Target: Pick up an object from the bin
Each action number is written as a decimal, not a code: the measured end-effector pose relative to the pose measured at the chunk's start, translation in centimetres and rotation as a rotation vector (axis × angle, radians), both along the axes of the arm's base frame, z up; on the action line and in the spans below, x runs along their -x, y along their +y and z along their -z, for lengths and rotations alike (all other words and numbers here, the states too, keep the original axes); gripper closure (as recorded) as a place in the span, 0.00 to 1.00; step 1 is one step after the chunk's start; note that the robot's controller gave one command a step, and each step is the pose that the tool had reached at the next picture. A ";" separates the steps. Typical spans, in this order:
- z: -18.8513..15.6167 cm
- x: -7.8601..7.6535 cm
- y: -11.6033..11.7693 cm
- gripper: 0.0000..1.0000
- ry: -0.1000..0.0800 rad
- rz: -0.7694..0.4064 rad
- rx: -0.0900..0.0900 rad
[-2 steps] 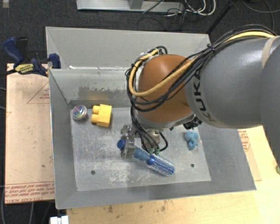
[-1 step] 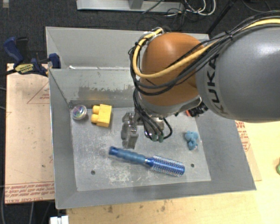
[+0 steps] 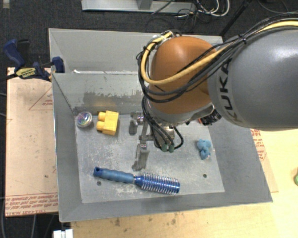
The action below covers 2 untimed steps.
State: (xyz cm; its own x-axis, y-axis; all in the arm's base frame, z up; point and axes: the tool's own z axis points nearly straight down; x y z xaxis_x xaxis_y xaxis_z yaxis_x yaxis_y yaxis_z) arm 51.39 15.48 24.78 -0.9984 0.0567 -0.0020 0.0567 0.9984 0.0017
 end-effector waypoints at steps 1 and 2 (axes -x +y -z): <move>14.8 1.8 -1.2 0.00 0.007 -0.394 0.001; 17.7 -0.7 -0.5 0.00 0.000 -0.422 0.001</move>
Offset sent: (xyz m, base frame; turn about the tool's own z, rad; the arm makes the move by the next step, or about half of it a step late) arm -0.0166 -0.0123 -0.1449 -0.3954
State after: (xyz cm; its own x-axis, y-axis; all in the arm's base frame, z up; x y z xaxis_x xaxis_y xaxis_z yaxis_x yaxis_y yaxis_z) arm 52.06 14.95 7.05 -0.9339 -0.3576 -0.0020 -0.3576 0.9339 0.0009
